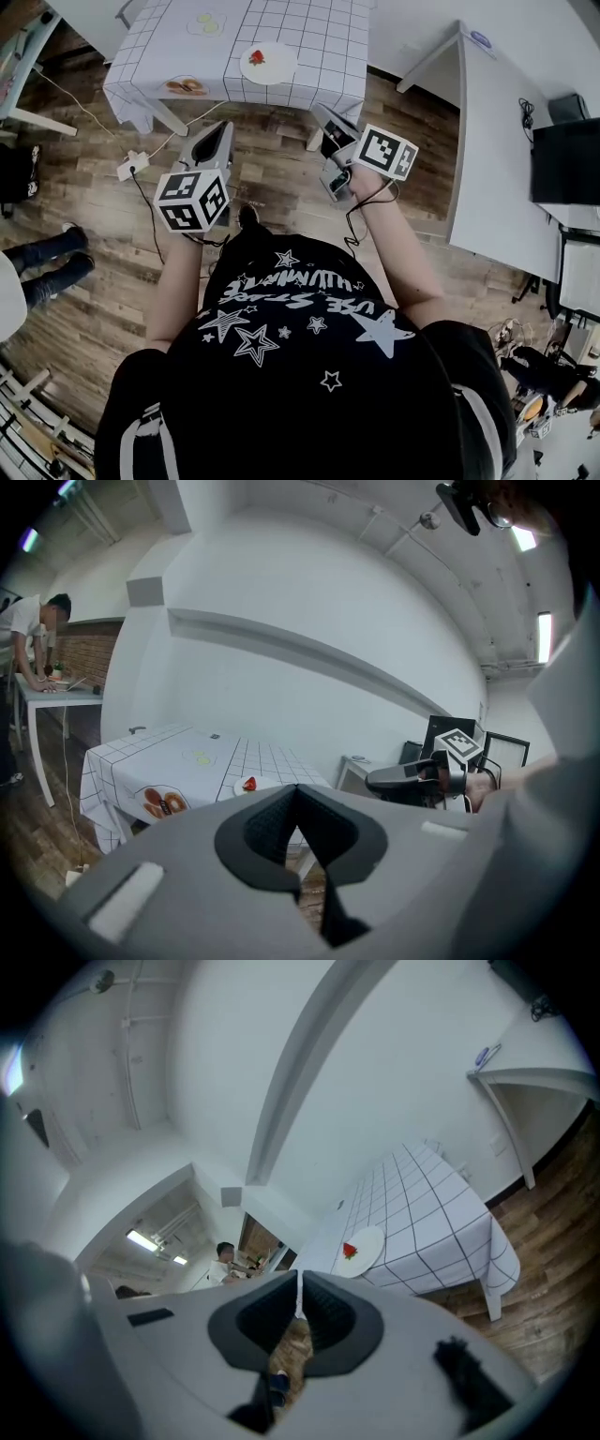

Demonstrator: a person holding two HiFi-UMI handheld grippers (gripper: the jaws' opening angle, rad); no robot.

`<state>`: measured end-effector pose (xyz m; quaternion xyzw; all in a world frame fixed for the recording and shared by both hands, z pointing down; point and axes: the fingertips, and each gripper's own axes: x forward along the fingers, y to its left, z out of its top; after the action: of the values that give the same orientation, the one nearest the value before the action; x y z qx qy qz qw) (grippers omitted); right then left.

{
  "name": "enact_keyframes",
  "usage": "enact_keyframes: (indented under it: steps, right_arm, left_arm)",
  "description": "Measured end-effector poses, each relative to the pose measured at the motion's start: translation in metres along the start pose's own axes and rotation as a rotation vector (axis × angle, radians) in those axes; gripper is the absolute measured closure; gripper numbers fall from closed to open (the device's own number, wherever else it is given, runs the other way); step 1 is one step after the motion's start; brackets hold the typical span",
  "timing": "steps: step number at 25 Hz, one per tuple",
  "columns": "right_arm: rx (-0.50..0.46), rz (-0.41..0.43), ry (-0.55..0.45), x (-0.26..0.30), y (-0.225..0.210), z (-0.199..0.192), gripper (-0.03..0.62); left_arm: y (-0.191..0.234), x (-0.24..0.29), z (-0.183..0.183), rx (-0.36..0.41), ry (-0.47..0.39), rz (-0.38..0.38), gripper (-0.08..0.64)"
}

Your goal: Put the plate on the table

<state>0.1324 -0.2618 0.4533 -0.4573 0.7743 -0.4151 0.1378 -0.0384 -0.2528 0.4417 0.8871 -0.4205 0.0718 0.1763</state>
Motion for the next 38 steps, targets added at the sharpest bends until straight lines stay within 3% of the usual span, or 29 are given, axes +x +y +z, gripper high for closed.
enact_keyframes:
  steps: [8, 20, 30, 38]
  right_arm:
    - [-0.042, 0.111, 0.058, -0.050, 0.018, -0.028, 0.569]
    - [-0.115, 0.173, 0.153, -0.141, 0.030, -0.068, 0.569]
    - [-0.187, 0.241, 0.145, -0.158, 0.056, -0.078, 0.570]
    - [-0.240, 0.205, 0.147, -0.166, 0.069, -0.091, 0.573]
  left_arm:
    - [-0.056, -0.056, -0.021, 0.014, -0.043, 0.097, 0.552]
    - [-0.156, -0.118, -0.056, -0.032, -0.099, 0.152, 0.552]
    - [-0.172, -0.139, -0.055, -0.009, -0.093, 0.150, 0.552]
    - [-0.170, -0.162, -0.063, -0.011, -0.088, 0.121, 0.552]
